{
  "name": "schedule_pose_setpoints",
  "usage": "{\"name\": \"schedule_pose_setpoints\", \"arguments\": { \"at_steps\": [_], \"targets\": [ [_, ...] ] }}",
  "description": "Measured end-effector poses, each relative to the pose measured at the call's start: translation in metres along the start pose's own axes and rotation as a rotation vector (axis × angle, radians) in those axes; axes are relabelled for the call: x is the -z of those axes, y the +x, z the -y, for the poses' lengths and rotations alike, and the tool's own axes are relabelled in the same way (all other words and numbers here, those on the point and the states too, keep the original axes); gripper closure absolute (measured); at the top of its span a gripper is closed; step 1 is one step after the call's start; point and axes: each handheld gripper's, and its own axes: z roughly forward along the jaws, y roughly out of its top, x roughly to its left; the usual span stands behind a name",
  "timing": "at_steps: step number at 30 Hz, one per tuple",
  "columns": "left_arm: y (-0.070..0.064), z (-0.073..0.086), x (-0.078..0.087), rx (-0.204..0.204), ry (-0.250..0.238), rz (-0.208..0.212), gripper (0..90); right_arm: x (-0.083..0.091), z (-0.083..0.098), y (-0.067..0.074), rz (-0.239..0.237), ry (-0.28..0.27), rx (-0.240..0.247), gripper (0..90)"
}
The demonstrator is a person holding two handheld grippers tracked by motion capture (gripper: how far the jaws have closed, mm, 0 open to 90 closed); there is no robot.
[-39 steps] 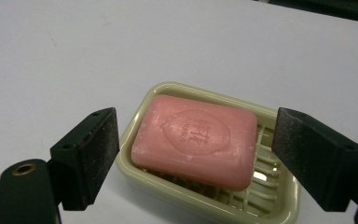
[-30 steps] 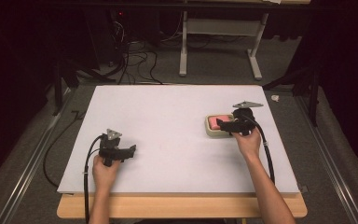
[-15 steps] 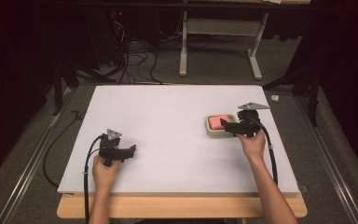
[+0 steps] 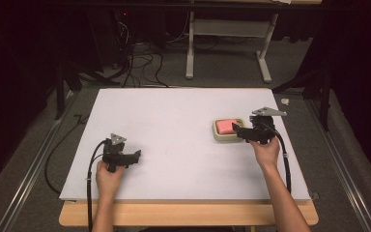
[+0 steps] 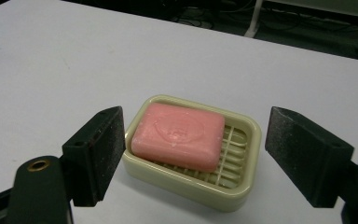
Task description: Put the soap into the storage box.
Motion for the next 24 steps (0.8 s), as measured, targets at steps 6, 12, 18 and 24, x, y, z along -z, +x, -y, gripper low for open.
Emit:
{"name": "schedule_pose_setpoints", "arguments": {
  "at_steps": [6,12,18,24],
  "targets": [
    [0.0,0.0,0.0,0.0,0.0,0.0,15.1,0.007,0.004,-0.004,0.0,-0.006,-0.016,23.0],
    [0.0,0.0,0.0,0.0,0.0,0.0,15.2,0.015,0.008,-0.007,0.003,-0.017,-0.02,22.9],
    [0.0,0.0,0.0,0.0,0.0,0.0,15.1,0.022,0.012,-0.007,0.01,-0.047,-0.006,22.5],
    [0.0,0.0,0.0,0.0,-0.001,0.0,15.1,0.031,0.018,-0.008,0.013,-0.073,-0.003,22.5]
  ]
}}
